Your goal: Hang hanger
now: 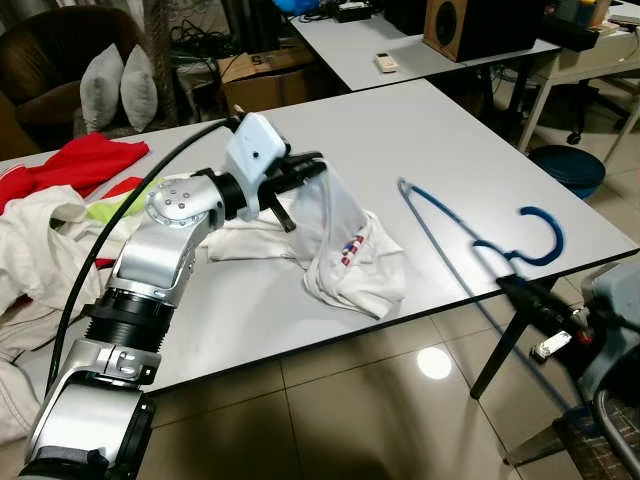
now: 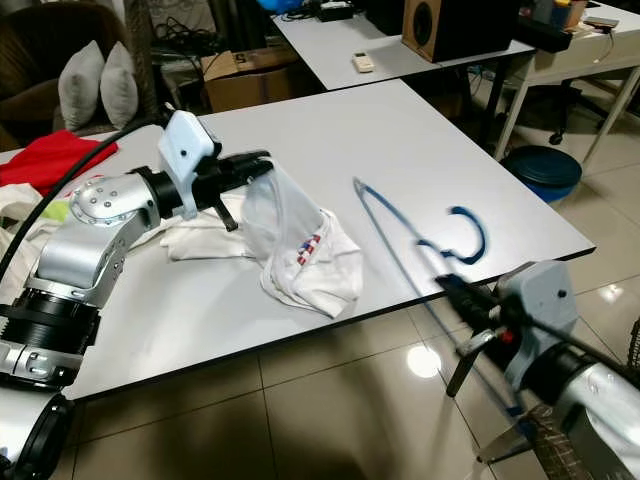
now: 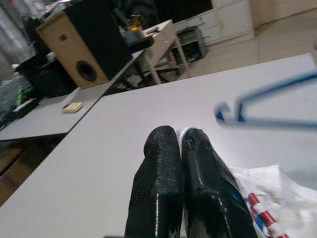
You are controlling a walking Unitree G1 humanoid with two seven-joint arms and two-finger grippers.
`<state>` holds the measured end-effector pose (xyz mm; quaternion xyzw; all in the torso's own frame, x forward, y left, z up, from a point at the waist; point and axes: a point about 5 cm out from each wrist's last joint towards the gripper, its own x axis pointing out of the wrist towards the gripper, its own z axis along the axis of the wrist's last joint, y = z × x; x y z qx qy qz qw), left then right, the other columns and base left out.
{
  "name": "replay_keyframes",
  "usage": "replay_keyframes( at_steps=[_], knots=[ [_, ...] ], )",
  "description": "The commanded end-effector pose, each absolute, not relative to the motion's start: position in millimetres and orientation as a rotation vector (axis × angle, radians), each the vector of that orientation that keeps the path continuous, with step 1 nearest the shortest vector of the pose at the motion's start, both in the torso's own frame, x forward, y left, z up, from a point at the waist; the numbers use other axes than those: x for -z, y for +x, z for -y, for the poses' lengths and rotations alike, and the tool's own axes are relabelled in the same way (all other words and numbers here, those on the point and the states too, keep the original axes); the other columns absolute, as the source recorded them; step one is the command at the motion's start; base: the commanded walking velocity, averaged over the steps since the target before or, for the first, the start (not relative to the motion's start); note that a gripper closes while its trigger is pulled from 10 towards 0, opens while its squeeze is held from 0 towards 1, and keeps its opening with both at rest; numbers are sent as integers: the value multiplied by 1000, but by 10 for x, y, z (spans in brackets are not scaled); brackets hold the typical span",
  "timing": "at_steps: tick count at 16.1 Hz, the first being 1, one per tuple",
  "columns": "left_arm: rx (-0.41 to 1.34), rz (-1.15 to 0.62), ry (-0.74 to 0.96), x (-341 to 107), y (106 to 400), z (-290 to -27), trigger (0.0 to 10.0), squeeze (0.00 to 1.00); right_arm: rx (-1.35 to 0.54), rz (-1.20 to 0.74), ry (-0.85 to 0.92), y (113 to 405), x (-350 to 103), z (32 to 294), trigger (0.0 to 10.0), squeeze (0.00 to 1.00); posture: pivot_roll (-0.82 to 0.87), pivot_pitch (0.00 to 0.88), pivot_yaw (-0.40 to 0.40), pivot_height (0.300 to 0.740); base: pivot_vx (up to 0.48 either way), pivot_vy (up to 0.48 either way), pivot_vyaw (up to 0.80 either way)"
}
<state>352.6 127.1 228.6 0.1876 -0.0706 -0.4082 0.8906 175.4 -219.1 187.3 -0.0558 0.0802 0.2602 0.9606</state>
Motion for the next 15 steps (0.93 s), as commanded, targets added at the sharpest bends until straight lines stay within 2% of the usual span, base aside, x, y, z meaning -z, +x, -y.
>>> replay_keyframes(
  at_steps=[1,3,7,13,15],
  knots=[
    [797,167,388,-2362,3565,-1315,0,0,-635,-146,-91,1650,-1941,2073,10000,0,-343,0,109,740,0,0,0],
    [780,243,331,-2494,3579,-1248,0,0,-735,-187,-65,1509,-1895,1958,10000,0,-344,0,119,740,0,0,0],
    [796,300,306,-2594,3584,-1171,0,0,-778,-176,-30,1496,-1888,1849,10000,0,-348,0,138,740,0,0,0],
    [923,319,319,-2659,3494,-1113,0,0,-522,-196,-104,1784,-1776,2068,10000,0,-341,0,133,740,0,0,0],
    [932,319,321,-2659,3484,-1120,0,0,-498,-203,-122,1810,-1758,2100,10000,0,-341,0,133,740,0,0,0]
  ],
)
